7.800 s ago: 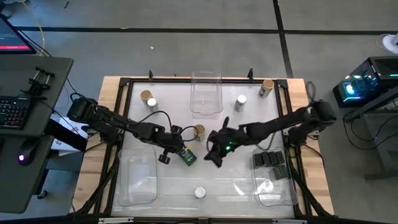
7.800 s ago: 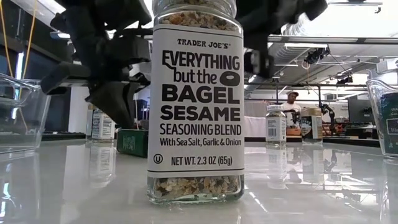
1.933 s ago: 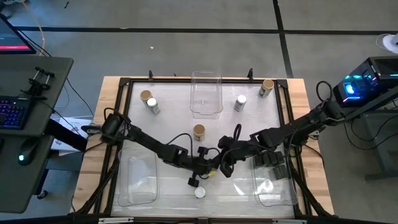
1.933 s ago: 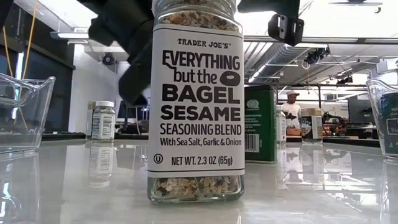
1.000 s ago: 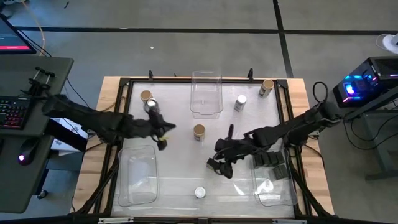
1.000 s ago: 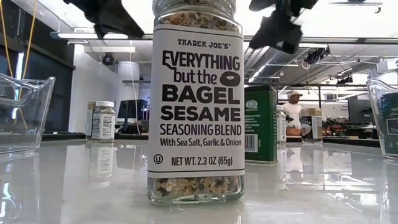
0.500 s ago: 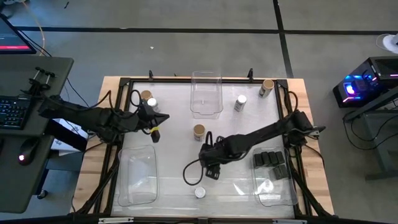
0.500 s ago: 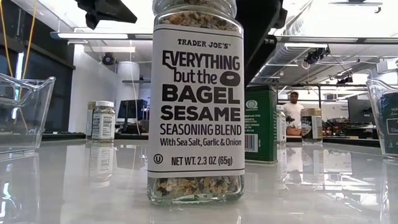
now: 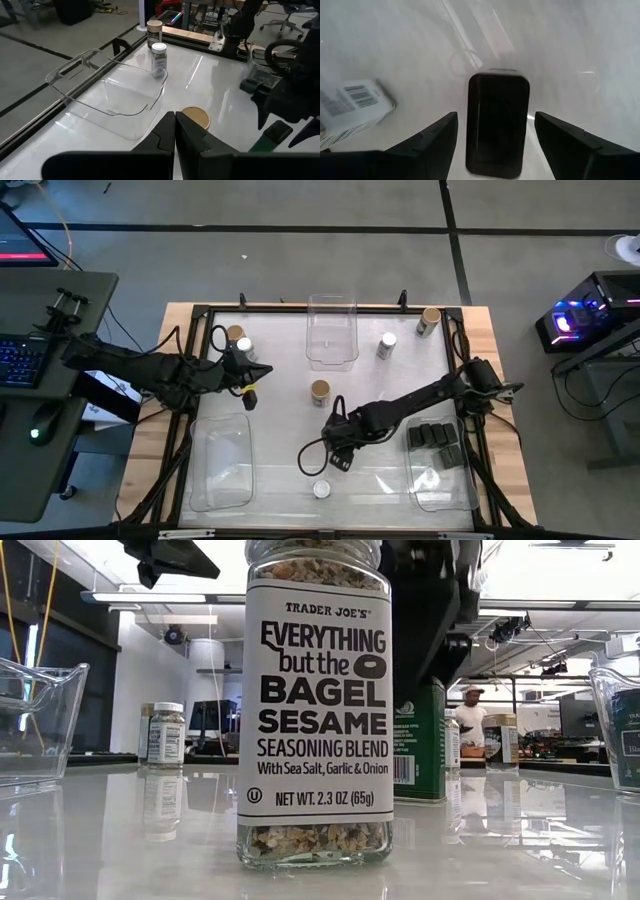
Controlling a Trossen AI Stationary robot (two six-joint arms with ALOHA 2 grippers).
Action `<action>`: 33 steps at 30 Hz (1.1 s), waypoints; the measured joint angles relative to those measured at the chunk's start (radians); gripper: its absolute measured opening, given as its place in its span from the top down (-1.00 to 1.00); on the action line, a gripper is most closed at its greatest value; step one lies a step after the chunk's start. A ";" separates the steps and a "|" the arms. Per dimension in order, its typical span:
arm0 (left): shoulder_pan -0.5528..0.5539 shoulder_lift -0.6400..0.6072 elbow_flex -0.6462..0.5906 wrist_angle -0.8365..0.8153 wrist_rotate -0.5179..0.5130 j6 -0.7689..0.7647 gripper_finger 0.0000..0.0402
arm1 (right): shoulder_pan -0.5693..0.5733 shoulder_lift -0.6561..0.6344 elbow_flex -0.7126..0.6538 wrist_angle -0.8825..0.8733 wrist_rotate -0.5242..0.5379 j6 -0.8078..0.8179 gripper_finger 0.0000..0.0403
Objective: Sort spices by type
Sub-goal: Put the black spice can into the right transparent bin
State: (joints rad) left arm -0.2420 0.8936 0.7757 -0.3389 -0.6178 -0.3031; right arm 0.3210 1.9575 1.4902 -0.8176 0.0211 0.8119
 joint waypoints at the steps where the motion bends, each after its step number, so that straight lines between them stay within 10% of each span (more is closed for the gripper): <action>1: 0.000 0.000 0.000 0.000 0.000 0.000 1.00 | 0.000 0.000 -0.007 0.008 0.008 -0.001 -0.29; 11: 0.037 0.000 0.000 0.001 0.002 0.010 1.00 | -0.001 0.000 0.008 0.016 0.054 -0.049 0.41; 20: 0.106 0.000 0.000 0.131 0.008 0.092 1.00 | 0.020 -0.206 0.053 -0.147 0.091 -0.044 0.42; 33: 0.181 0.000 0.000 0.173 0.058 0.096 1.00 | 0.360 -0.542 -0.036 -0.554 0.145 0.711 0.42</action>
State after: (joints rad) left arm -0.0612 0.8936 0.7757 -0.1661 -0.5594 -0.2075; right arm 0.6815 1.4152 1.4542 -1.3715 0.1656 1.5231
